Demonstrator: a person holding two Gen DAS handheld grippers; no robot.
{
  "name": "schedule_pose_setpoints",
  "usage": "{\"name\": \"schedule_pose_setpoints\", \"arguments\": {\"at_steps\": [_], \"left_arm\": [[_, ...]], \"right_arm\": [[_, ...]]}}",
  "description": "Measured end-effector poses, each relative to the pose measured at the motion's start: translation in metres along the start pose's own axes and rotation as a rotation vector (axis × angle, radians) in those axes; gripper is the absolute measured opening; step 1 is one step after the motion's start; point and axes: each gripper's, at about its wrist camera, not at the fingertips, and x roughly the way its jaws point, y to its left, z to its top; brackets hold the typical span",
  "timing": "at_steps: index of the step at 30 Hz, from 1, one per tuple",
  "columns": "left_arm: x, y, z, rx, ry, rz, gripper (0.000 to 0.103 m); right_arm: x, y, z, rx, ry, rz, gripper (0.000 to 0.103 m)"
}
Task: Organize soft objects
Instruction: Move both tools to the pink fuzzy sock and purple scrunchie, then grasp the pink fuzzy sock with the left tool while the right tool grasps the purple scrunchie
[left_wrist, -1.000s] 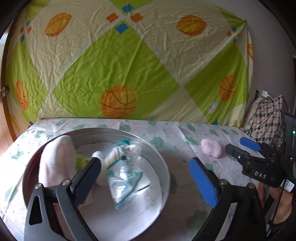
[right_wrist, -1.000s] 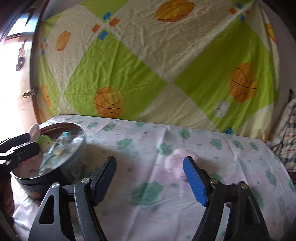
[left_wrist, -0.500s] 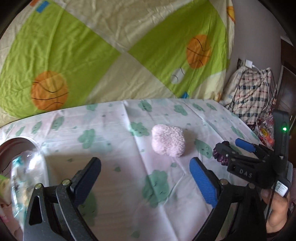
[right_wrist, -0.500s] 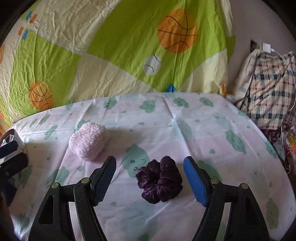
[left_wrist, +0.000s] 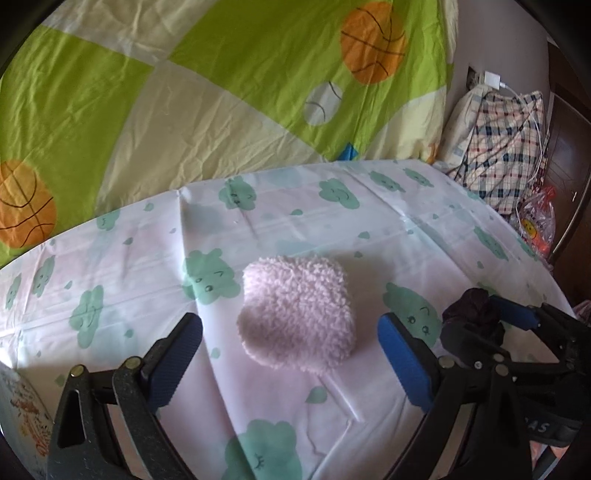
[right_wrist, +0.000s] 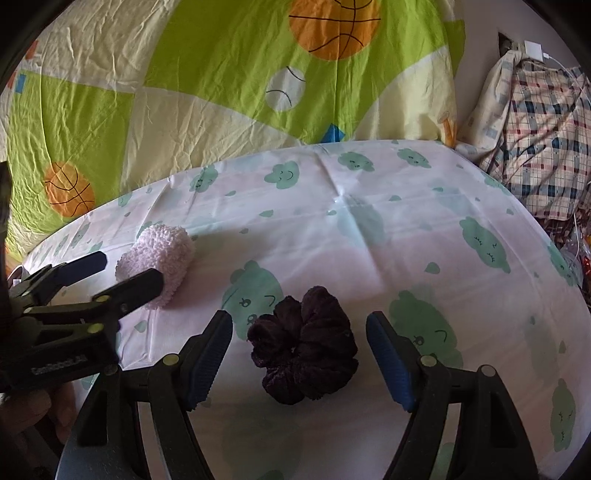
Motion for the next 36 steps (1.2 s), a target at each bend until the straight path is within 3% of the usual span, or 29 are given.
{"name": "schedule_pose_setpoints", "arguments": {"at_steps": [2,5,8,11,13,14,18,27,33,36], "left_arm": [[0.009,-0.002,0.002,0.015,0.021,0.006,0.094],[0.021,-0.002,0.002,0.014,0.059,0.009,0.092],[0.023,-0.003,0.004,0.013,0.057,-0.002,0.089],[0.029,-0.005,0.005,0.024,0.075,0.001,0.063],[0.035,-0.006,0.005,0.027,0.105,-0.012,0.058],[0.037,-0.005,0.005,0.025,0.119,-0.015,0.047],[0.034,-0.005,0.005,0.021,0.106,-0.030,0.031],[0.006,0.004,-0.004,-0.017,0.014,-0.007,0.030],[-0.025,0.014,-0.022,-0.004,-0.054,0.111,0.030],[-0.040,0.017,-0.029,-0.003,-0.076,0.128,0.030]], "right_arm": [[0.001,-0.001,0.000,0.008,0.009,-0.001,0.075],[0.004,0.000,0.000,0.005,0.028,0.004,0.061],[0.005,0.002,0.000,-0.003,0.034,0.006,0.054],[0.006,0.002,-0.001,-0.006,0.037,0.008,0.050],[0.007,0.003,-0.001,-0.010,0.039,0.009,0.048],[0.007,0.003,0.000,-0.012,0.039,0.010,0.046],[0.005,0.003,-0.001,-0.011,0.025,0.026,0.041],[-0.021,0.010,-0.002,-0.046,-0.111,0.047,0.041],[-0.037,0.023,-0.007,-0.071,-0.195,0.095,0.041],[-0.044,0.038,-0.012,-0.114,-0.232,0.123,0.041]]}}
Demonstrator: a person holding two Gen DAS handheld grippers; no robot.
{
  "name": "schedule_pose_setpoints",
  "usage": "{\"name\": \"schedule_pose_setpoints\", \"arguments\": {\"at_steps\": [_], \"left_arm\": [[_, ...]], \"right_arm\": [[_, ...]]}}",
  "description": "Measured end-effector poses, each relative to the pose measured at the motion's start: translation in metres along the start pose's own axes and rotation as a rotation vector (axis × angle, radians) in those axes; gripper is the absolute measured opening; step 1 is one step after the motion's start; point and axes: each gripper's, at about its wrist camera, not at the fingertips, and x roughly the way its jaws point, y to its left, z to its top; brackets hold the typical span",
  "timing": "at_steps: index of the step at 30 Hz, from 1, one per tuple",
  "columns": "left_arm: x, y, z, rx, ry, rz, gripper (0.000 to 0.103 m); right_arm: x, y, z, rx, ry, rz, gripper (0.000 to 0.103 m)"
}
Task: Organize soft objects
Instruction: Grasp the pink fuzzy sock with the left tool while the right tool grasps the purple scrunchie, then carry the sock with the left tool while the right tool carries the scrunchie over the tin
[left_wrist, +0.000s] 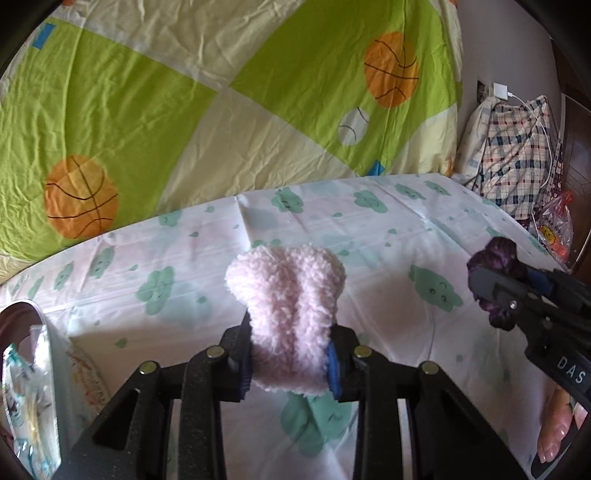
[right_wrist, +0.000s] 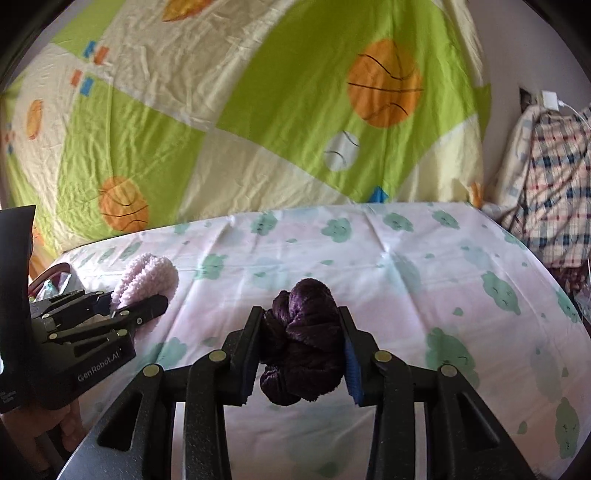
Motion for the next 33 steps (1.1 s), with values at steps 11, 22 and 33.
{"name": "schedule_pose_setpoints", "arguments": {"at_steps": [11,22,33], "left_arm": [[-0.049,0.013,-0.032,-0.010,-0.074,0.017,0.030],[-0.068,0.025,-0.049,-0.053,-0.103,-0.001,0.030],[-0.089,0.031,-0.059,-0.077,-0.168,0.012,0.030]], "right_arm": [[-0.017,0.030,-0.007,-0.028,-0.073,0.050,0.041],[-0.033,0.052,-0.014,-0.063,-0.129,0.041,0.041],[-0.045,0.071,-0.020,-0.083,-0.168,0.057,0.041]]}}
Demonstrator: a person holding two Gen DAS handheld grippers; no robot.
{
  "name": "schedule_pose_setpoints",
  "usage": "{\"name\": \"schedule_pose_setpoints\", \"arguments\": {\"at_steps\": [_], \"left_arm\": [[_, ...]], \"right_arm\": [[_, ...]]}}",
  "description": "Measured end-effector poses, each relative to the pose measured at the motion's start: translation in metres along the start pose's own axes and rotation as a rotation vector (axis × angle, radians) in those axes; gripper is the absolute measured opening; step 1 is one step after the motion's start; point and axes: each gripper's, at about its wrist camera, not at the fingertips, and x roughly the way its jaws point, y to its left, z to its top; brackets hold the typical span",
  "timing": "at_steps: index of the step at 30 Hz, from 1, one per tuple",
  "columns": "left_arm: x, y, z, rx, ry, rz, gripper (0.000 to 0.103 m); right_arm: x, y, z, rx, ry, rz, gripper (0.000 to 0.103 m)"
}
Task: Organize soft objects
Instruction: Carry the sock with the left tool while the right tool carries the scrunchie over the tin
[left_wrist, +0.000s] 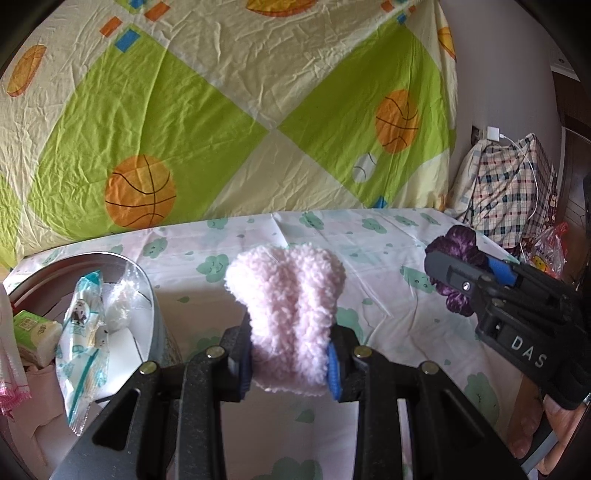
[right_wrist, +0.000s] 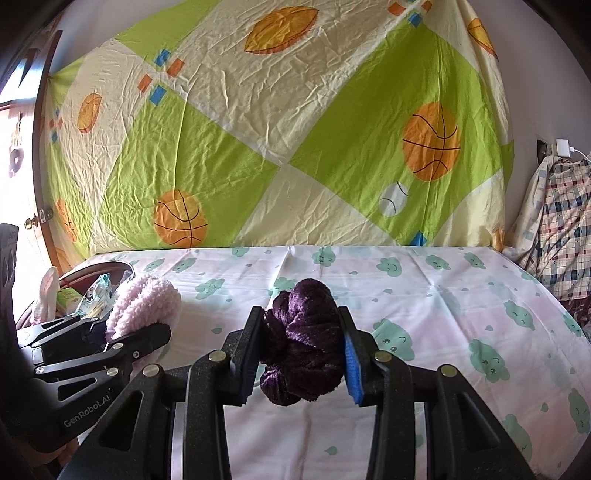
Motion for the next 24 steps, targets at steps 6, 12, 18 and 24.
{"name": "schedule_pose_setpoints", "arguments": {"at_steps": [6,12,18,24], "left_arm": [[-0.011,0.004,-0.002,-0.003,-0.034,0.018,0.030],[-0.022,0.009,-0.007,-0.007,-0.059,0.023,0.030],[-0.036,0.015,-0.012,-0.011,-0.089,0.034,0.030],[-0.046,0.023,-0.016,-0.023,-0.104,0.034,0.030]], "right_arm": [[-0.006,0.008,-0.002,0.005,-0.019,0.014,0.041],[-0.012,0.015,-0.004,0.011,-0.041,0.032,0.041],[-0.020,0.030,-0.006,-0.013,-0.071,0.048,0.041],[-0.027,0.046,-0.008,-0.046,-0.103,0.058,0.041]]}}
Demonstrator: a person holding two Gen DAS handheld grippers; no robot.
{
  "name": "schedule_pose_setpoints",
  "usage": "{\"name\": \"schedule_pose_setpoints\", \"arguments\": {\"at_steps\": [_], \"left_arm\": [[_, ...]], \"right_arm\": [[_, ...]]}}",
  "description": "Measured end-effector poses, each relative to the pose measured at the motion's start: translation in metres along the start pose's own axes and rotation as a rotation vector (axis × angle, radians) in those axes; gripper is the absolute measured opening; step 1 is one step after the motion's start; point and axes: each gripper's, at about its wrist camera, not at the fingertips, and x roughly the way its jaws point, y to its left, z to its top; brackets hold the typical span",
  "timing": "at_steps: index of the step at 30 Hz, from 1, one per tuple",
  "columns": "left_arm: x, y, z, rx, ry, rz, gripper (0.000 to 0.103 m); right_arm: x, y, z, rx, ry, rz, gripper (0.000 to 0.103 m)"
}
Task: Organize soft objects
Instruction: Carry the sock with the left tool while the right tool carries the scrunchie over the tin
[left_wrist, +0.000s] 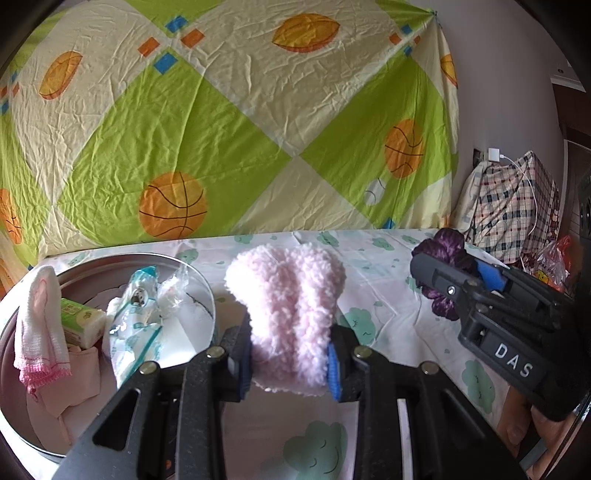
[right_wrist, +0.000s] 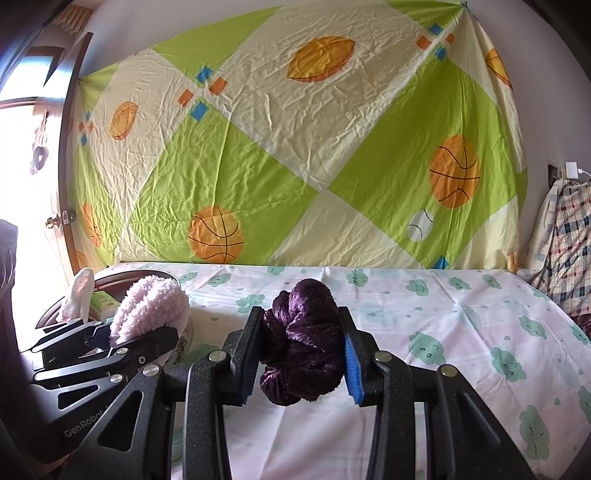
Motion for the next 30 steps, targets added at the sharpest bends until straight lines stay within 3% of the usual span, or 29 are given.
{"name": "schedule_pose_setpoints", "arguments": {"at_steps": [30], "left_arm": [[-0.036,0.038,-0.011,-0.045,-0.049,0.044,0.030]], "right_arm": [[-0.003,0.045,-0.003,-0.048,-0.013,0.060,0.041]]}}
